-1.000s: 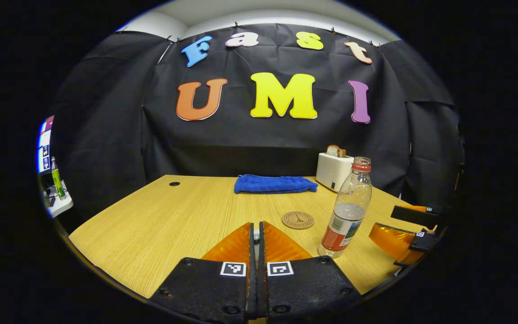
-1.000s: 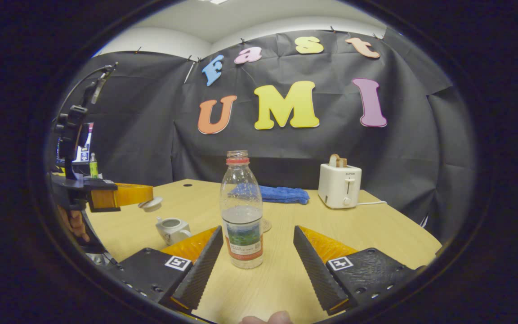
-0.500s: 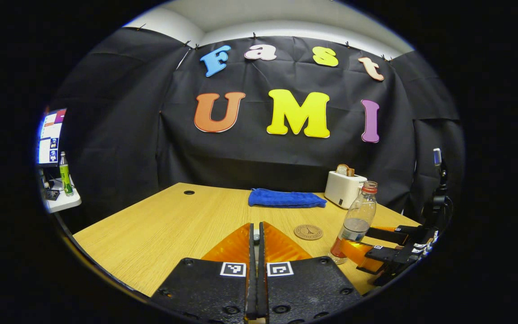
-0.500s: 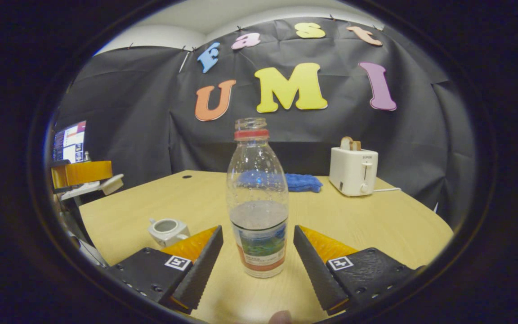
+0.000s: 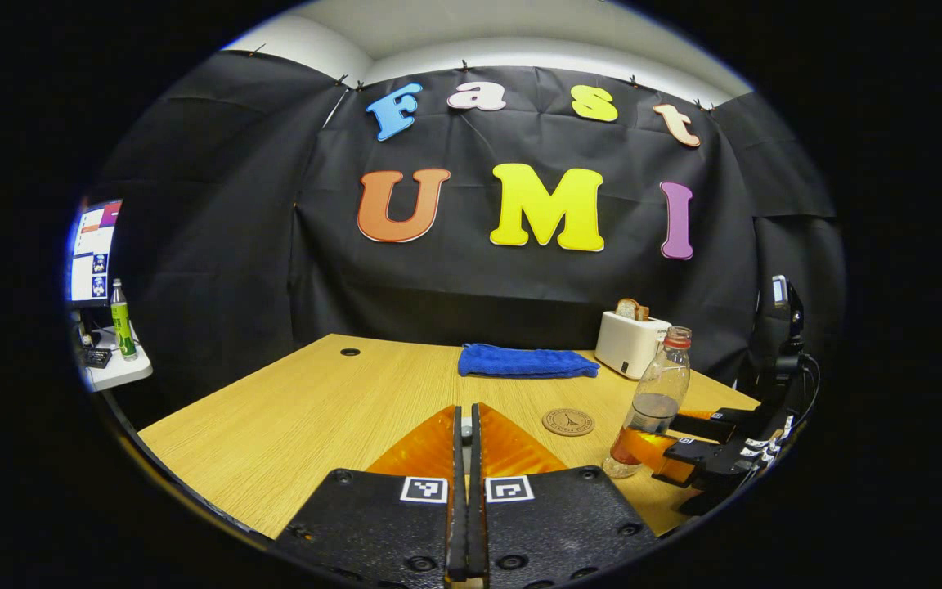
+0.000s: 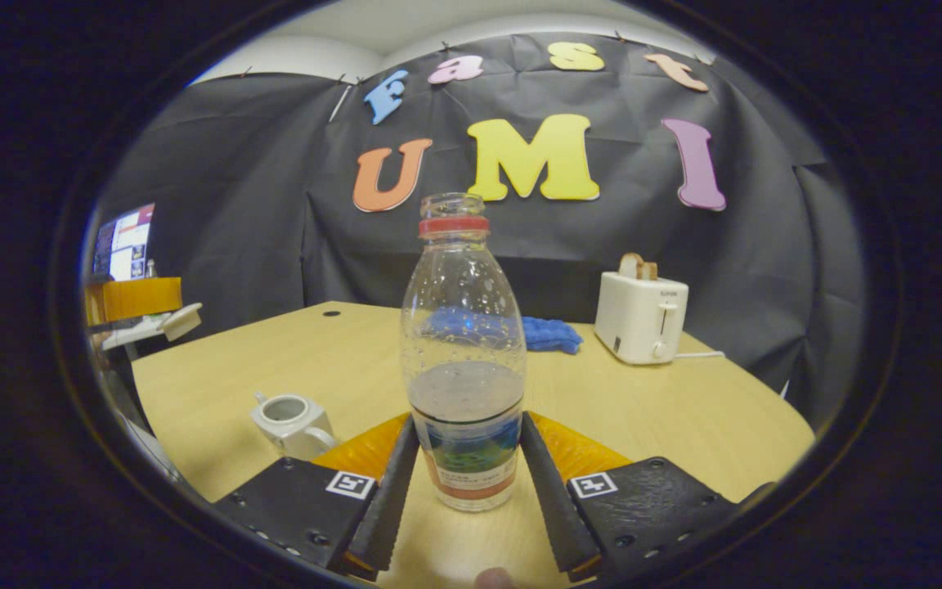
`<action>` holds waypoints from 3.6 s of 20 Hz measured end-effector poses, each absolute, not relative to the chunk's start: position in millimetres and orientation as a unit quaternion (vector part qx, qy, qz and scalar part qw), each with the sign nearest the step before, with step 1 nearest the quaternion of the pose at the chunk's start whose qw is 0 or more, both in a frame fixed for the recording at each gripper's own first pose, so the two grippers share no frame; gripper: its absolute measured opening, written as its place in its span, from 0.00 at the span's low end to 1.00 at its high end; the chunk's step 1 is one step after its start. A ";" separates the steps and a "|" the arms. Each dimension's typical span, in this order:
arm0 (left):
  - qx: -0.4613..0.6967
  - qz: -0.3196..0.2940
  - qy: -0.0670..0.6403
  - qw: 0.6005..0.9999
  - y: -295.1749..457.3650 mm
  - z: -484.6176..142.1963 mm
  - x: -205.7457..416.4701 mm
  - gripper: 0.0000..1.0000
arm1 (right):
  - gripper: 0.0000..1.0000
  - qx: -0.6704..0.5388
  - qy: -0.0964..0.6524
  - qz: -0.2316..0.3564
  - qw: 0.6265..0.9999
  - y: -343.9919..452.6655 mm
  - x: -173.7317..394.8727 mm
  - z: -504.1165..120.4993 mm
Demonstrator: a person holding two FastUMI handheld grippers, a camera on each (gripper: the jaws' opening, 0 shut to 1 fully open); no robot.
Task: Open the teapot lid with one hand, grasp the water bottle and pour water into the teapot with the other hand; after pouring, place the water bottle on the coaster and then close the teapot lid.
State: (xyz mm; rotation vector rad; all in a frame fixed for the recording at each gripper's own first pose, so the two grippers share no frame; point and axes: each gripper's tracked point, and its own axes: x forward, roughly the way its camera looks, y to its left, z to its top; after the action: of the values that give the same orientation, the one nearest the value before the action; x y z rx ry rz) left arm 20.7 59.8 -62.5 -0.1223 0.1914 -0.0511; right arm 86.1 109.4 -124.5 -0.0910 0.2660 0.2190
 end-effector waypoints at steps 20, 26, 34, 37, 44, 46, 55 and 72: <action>-0.060 0.002 0.101 0.993 111.6 -64.8 13.2 0.03 | 0.72 -0.593 0.017 0.092 0.800 118.2 125.6 -117.8; -0.061 0.007 0.102 0.993 119.5 -65.9 11.5 0.03 | 0.71 -0.667 -0.040 0.081 0.739 128.0 121.7 -105.6; -0.058 0.004 0.106 0.993 120.9 -65.1 8.2 0.03 | 0.72 -0.721 -0.063 0.081 0.685 135.9 122.5 -96.8; -0.060 0.005 0.108 0.992 121.5 -66.3 8.4 0.03 | 0.72 -0.737 -0.064 0.078 0.668 134.9 124.6 -96.3; -0.062 0.002 0.110 0.992 121.2 -67.3 7.9 0.03 | 0.72 -0.767 -0.077 0.071 0.633 138.7 122.4 -93.1; -0.063 0.003 0.110 0.992 121.5 -67.6 8.3 0.02 | 0.72 -0.773 -0.083 0.068 0.625 140.7 122.2 -91.9; -0.068 0.007 0.115 0.991 121.4 -68.8 6.4 0.03 | 0.72 -0.808 -0.126 0.055 0.573 149.0 119.8 -85.3; -0.068 0.007 0.111 0.991 123.5 -68.0 7.0 0.03 | 0.71 -0.822 -0.147 0.046 0.549 149.1 114.8 -80.0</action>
State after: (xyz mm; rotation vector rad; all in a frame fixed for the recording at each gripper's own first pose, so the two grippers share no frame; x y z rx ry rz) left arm 7.0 123.5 -68.0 -0.1360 0.2226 0.0150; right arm 114.8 149.1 -80.0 -1.9456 -0.3470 0.1097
